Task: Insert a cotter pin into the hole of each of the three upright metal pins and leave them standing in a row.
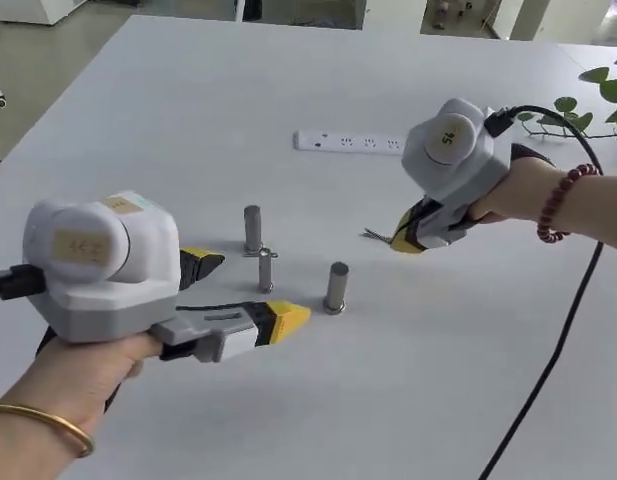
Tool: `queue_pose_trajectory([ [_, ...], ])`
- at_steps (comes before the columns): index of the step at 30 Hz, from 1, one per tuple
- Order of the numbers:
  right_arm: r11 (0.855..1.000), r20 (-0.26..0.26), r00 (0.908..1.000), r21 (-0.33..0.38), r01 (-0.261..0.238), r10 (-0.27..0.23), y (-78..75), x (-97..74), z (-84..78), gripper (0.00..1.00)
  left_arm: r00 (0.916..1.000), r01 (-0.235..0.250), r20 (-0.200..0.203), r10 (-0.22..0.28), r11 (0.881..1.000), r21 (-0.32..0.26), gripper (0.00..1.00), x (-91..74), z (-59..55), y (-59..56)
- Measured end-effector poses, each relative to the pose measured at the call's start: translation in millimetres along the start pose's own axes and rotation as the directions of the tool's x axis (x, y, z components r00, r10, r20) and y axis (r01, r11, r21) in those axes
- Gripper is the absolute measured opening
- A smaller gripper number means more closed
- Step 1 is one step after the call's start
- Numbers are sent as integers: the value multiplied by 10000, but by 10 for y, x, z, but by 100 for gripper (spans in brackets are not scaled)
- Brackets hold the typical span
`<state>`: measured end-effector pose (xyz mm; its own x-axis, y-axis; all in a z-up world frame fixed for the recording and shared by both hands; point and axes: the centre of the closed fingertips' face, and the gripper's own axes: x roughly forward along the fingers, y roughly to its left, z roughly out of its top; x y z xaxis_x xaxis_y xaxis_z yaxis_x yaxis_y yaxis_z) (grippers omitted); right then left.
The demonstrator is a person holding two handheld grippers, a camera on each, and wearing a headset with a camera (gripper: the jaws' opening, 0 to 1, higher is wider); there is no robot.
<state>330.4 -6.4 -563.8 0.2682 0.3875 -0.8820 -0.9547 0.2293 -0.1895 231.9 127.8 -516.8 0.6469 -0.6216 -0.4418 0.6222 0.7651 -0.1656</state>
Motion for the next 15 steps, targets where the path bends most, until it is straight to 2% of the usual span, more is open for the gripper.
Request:
queue_pose_trajectory([
  [2,9999,227,9997,-134,-34,38,55,-111,81,0,9999,133,-29,-133,9998,-112,63,8,10,-25],
  [7,9989,550,9985,-458,-47,72,153,-170,144,0,9999,117,-65,-119,9990,-422,58,44,29,-42],
  [10,9968,732,9971,-782,-132,189,234,-261,216,0,9996,265,-1,-266,9975,-657,56,72,62,-85],
  [15,9926,959,9947,-1187,-254,370,405,-337,298,0,9985,549,120,-542,9959,-715,49,110,121,-153],
])
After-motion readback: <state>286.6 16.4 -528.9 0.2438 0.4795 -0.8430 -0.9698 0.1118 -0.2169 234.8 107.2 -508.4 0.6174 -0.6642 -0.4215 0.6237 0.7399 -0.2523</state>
